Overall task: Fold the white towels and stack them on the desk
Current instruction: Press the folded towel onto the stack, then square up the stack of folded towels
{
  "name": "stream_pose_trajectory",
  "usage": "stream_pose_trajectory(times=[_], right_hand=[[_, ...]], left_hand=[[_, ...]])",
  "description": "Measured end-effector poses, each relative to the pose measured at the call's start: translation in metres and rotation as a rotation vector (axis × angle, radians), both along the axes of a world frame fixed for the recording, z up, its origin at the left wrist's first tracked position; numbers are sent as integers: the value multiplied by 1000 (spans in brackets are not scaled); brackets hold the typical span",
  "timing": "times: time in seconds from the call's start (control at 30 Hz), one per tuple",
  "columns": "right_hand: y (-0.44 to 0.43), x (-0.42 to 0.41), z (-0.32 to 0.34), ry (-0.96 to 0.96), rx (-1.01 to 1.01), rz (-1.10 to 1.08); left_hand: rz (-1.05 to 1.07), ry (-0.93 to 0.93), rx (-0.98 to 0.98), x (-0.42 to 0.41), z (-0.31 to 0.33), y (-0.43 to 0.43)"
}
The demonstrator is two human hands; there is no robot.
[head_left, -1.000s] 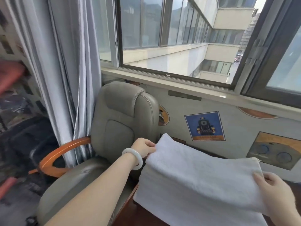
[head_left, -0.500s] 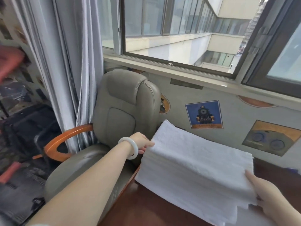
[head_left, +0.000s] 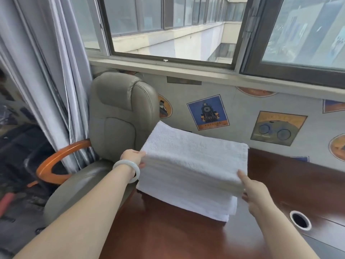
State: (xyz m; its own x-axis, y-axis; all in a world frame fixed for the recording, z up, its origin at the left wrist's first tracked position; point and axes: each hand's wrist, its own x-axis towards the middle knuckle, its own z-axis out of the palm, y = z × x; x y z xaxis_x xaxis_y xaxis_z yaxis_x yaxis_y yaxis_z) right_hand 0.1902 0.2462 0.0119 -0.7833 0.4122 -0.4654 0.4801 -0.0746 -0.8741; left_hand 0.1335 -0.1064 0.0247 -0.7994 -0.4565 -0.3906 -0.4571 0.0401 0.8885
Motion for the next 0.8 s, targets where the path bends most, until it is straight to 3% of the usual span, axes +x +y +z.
stream_pose_trajectory(times=[0.07, 0.13, 0.2, 0.27, 0.37, 0.43, 0.57, 0.8], right_hand=[[-5, 9, 3, 10, 84, -13], [-15, 17, 10, 61, 543, -20], [-36, 23, 21, 315, 956, -6], [-66, 22, 26, 540, 1143, 243], [-114, 6, 26, 527, 1230, 689], [-142, -8, 28, 473, 1250, 835], [-180, -25, 28, 303, 1385, 889], [-204, -34, 30, 249, 1537, 865]], left_hand=[[12, 18, 125, 2, 1, -4], [13, 13, 207, 2, 4, -9], [-11, 7, 240, -2, 7, -16], [-72, 4, 248, -8, 8, -24], [-169, -11, 285, -17, 9, -36], [-216, -25, 321, -23, 11, -45], [-309, -71, 349, -36, 14, -54], [-562, -65, 31, -55, 19, -62]])
